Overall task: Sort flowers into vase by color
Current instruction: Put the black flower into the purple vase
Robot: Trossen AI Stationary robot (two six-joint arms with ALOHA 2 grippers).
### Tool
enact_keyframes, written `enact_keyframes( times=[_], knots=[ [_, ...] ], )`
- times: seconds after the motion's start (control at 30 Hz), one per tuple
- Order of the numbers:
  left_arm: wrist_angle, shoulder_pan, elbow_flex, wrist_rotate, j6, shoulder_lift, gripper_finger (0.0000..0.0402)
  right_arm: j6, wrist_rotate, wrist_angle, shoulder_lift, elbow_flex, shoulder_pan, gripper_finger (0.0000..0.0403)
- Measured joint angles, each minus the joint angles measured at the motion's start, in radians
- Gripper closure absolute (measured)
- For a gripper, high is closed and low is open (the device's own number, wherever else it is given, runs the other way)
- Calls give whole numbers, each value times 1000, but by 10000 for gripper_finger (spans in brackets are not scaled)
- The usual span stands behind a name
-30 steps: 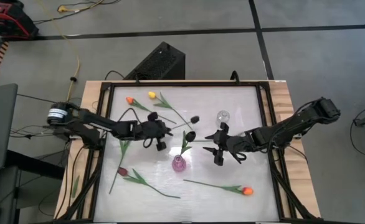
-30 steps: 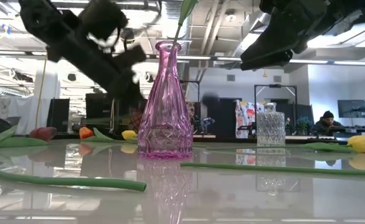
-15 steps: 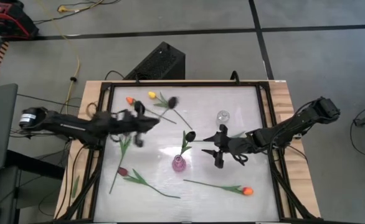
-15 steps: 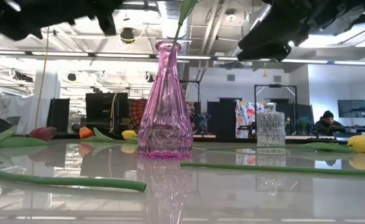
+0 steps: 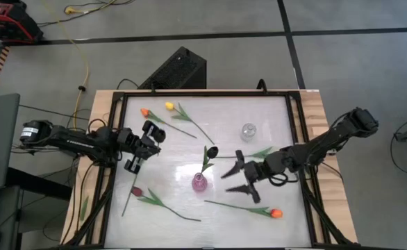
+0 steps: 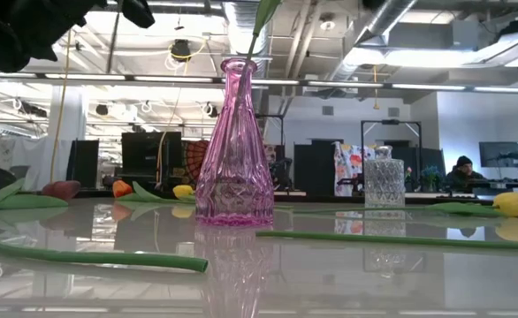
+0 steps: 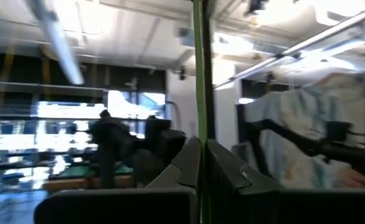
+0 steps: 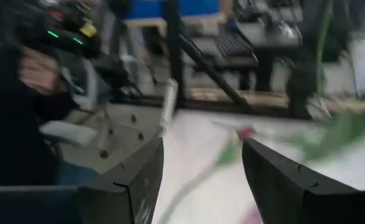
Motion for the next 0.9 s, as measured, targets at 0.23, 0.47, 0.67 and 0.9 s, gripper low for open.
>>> enact_keyframes(
  times=[0.23, 0.47, 0.67, 0.9],
  knots=[
    [-40, -112, 100, 43, 77, 141, 401, -262, 4, 216, 0, 6, 65, 159],
    [-59, -151, 246, 39, 96, 341, 402, -318, 60, 310, 52, 8, 49, 159],
    [-173, -153, 360, 48, 90, 431, 401, -403, 72, 318, 188, 113, 24, 159],
    [-367, -170, 464, 66, 108, 448, 401, -484, 201, 216, 272, 261, 25, 159]
  ],
)
